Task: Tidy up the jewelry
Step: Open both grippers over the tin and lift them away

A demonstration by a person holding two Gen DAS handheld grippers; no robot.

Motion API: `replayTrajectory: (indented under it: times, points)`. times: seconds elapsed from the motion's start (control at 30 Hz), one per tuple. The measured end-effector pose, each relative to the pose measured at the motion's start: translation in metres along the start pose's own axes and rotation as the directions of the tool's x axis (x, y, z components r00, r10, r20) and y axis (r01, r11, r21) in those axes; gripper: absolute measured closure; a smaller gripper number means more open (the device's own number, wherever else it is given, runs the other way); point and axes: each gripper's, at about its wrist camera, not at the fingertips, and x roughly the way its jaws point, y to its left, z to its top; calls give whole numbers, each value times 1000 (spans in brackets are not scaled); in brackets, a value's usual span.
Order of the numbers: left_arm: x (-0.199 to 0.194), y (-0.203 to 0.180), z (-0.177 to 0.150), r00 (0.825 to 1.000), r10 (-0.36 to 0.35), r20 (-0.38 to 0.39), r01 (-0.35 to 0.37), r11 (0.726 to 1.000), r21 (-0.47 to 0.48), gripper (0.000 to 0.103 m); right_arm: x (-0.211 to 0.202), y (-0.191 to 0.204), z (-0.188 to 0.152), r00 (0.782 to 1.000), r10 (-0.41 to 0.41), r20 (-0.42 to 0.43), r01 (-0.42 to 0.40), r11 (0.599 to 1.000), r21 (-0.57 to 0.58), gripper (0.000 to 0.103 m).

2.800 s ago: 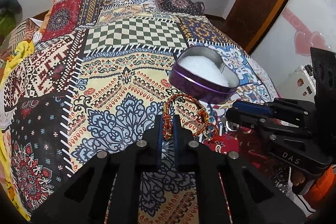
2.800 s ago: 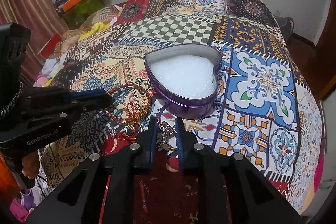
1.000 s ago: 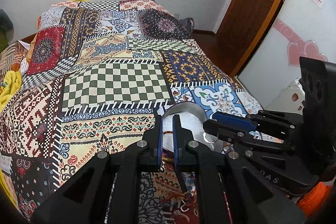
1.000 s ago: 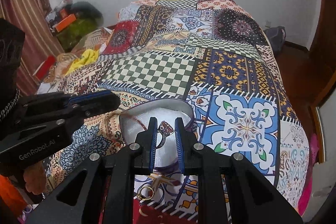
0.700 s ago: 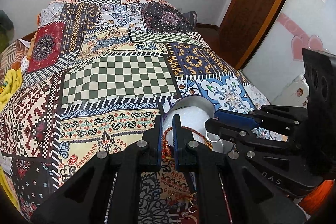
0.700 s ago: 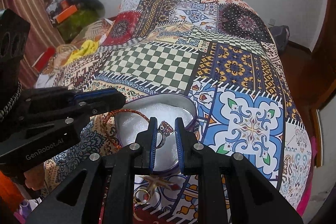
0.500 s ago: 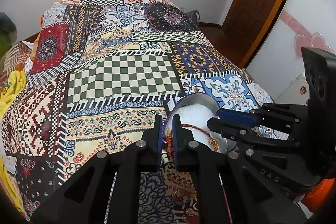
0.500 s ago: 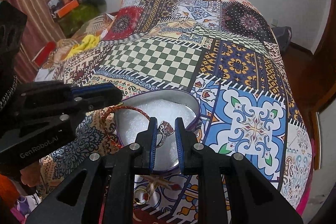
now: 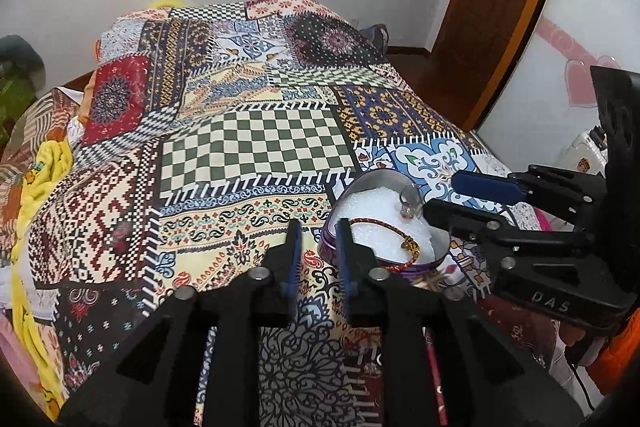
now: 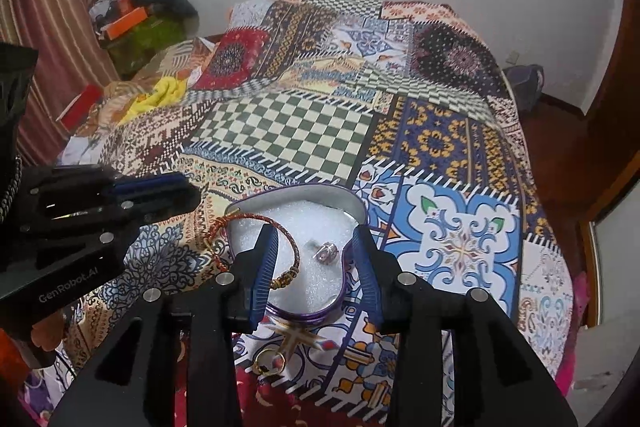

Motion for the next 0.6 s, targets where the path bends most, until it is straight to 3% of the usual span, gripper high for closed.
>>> replayTrajectory:
  times: [0.03,0.1,0.6]
  points:
    - [-4,0,0,1000,7,7,-7,1000,-1,72,-3,1,0,1000,-4,6,4,1000,-1,68]
    - [-12,-1,-2,1000,17,24,-17,1000,0,69,-11,4,0,1000,-12,18,12,1000,-5,68]
    - [-51,-6,-24,999,43,18,-43,999,-8,65,-53,19,-14,996,-35,76,36,999,-13,68]
